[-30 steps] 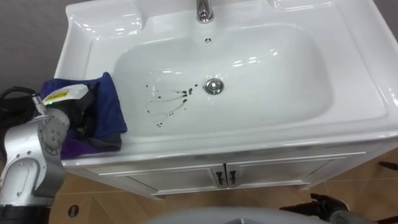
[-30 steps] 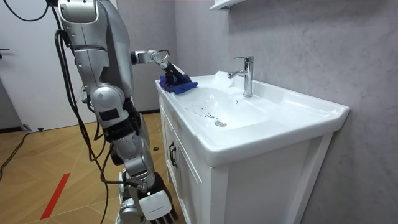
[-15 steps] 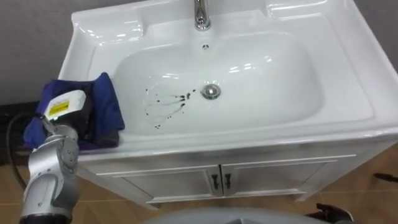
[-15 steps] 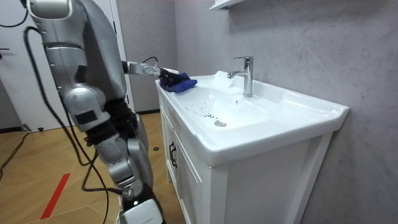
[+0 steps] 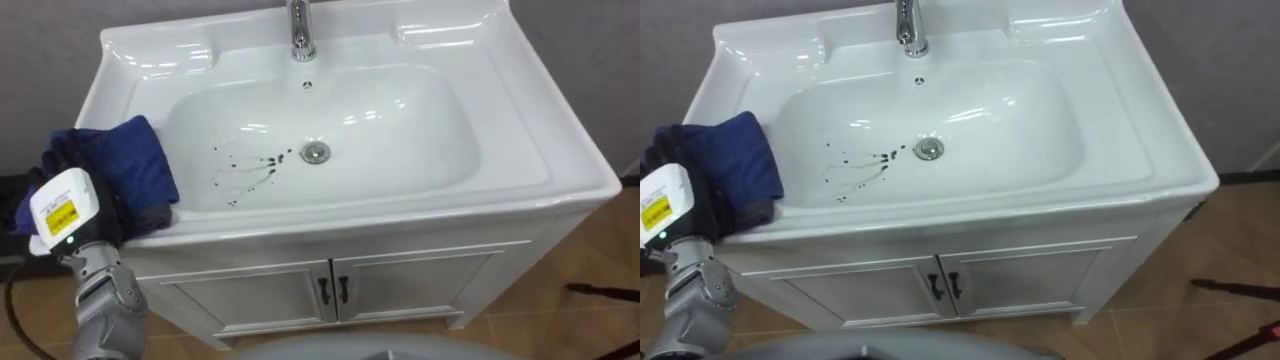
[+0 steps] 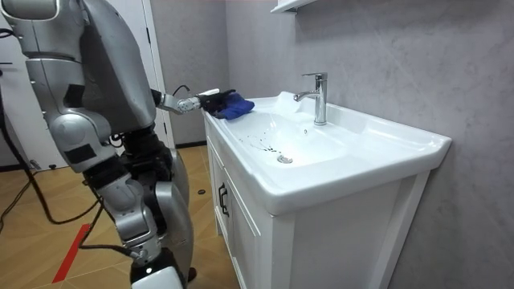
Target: Wipe basin
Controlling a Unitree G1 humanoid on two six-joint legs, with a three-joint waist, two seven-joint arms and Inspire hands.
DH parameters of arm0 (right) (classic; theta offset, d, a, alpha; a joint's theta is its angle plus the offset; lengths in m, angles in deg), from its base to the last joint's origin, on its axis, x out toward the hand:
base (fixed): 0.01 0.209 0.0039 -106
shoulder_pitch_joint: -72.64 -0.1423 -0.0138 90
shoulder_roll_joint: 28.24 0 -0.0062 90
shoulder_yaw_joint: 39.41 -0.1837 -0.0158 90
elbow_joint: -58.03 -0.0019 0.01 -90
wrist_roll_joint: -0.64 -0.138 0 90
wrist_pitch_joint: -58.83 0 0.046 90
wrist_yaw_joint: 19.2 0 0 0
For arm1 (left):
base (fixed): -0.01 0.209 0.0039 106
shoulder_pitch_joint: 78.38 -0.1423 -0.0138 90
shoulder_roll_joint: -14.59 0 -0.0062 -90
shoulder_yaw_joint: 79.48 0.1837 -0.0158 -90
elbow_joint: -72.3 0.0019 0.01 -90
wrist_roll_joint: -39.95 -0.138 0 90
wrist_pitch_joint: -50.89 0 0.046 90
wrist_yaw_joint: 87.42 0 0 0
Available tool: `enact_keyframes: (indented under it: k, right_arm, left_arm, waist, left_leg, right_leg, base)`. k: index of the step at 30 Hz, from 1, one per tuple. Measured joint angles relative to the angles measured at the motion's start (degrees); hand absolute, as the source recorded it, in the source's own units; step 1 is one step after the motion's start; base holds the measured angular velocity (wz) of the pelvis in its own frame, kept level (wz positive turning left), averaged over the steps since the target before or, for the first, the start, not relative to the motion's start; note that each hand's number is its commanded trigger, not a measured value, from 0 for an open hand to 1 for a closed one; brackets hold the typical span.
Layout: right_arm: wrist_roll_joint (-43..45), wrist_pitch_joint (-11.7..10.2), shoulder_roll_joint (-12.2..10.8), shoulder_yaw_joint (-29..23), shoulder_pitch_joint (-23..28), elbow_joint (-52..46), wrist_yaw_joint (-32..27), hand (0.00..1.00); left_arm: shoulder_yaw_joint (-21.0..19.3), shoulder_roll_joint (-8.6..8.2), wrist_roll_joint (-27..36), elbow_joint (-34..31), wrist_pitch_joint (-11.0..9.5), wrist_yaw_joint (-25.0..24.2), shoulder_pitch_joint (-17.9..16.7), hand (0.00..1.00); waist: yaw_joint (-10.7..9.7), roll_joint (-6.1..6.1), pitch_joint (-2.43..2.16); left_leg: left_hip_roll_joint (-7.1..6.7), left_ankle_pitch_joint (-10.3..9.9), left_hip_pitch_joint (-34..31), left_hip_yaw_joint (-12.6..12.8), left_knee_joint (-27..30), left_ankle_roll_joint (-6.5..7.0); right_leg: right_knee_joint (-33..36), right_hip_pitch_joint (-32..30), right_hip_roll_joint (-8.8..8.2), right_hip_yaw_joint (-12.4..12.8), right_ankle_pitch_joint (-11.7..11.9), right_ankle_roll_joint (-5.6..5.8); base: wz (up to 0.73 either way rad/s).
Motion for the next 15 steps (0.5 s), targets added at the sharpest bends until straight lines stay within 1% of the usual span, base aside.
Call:
enact_keyframes:
  k: [2,3,4,5,7,12,14,15]
  right_arm:
    - [0.03,-0.03,-0.50,0.01,0.28,-1.33,0.01,0.00]
    - [0.03,-0.11,-0.67,0.01,0.50,-1.85,0.03,0.00]
    - [0.04,-0.06,-0.69,0.00,0.51,-1.93,0.06,0.00]
    - [0.05,-0.04,-0.67,-0.01,0.53,-1.93,0.05,0.00]
    - [0.14,-0.03,-0.64,-0.01,0.53,-1.93,0.05,0.00]
    - [0.14,-0.07,-0.63,-0.62,0.47,-2.04,0.12,0.00]
    - [0.14,-0.07,-0.63,-1.02,0.46,-2.24,0.36,0.00]
    - [0.16,-0.07,-0.61,-1.11,0.45,-2.37,0.47,0.00]
  left_arm:
    - [-0.06,-0.23,0.01,0.84,-0.43,1.82,0.03,0.00]
    - [-0.10,-0.33,0.01,1.24,-0.53,2.67,0.05,0.33]
    - [-0.12,-0.46,0.01,1.46,-0.59,3.28,0.05,0.53]
    - [-0.16,-0.50,0.01,1.59,-0.71,3.57,0.05,0.66]
    - [-0.22,-0.55,0.01,2.13,-0.91,4.59,0.05,1.00]
    - [-0.42,-0.55,0.01,2.26,-0.92,5.15,0.05,1.00]
    - [-0.36,-0.28,-0.27,2.26,-0.91,6.17,0.04,1.00]
    - [-0.22,0.12,-0.50,2.26,-0.91,6.94,0.05,1.00]
  waist:
    - [0.01,0.01,0.00]
    - [0.01,0.01,0.00]
    - [0.02,0.01,0.00]
    - [0.03,0.01,0.00]
    - [0.03,0.01,0.00]
    - [0.01,0.03,0.02]
    - [-0.04,0.04,0.02]
    - [-0.22,0.05,0.03]
  left_leg:
    - [0.00,0.00,0.02,0.03,-0.02,0.00]
    - [0.01,0.00,0.05,0.03,-0.02,0.00]
    - [0.01,0.00,0.06,0.02,-0.03,-0.01]
    - [0.01,0.00,0.06,0.02,-0.04,-0.01]
    - [0.02,0.01,0.07,0.02,-0.04,-0.01]
    - [0.05,0.01,0.00,0.02,-0.07,-0.02]
    - [0.05,0.00,-0.07,0.02,-0.08,-0.02]
    - [0.04,0.00,-0.11,0.02,-0.09,-0.02]
  right_leg:
    - [0.00,0.00,0.05,0.09,0.08,-0.22]
    - [0.00,0.01,0.06,0.14,0.16,-0.48]
    - [0.00,0.01,0.07,0.18,0.16,-0.59]
    - [0.00,0.01,0.08,0.19,0.14,-0.63]
    - [0.00,0.01,0.11,0.35,0.07,-0.73]
    - [-0.04,0.01,0.12,0.32,-0.03,-0.76]
    - [-0.06,0.01,0.12,0.32,-0.03,-0.76]
    - [-0.08,0.01,0.09,0.33,-0.03,-0.75]
  base:
    - [0.00]
    - [0.00]
    - [0.00]
    - [0.00]
    - [0.00]
    - [0.00]
    - [0.00]
    - [0.00]
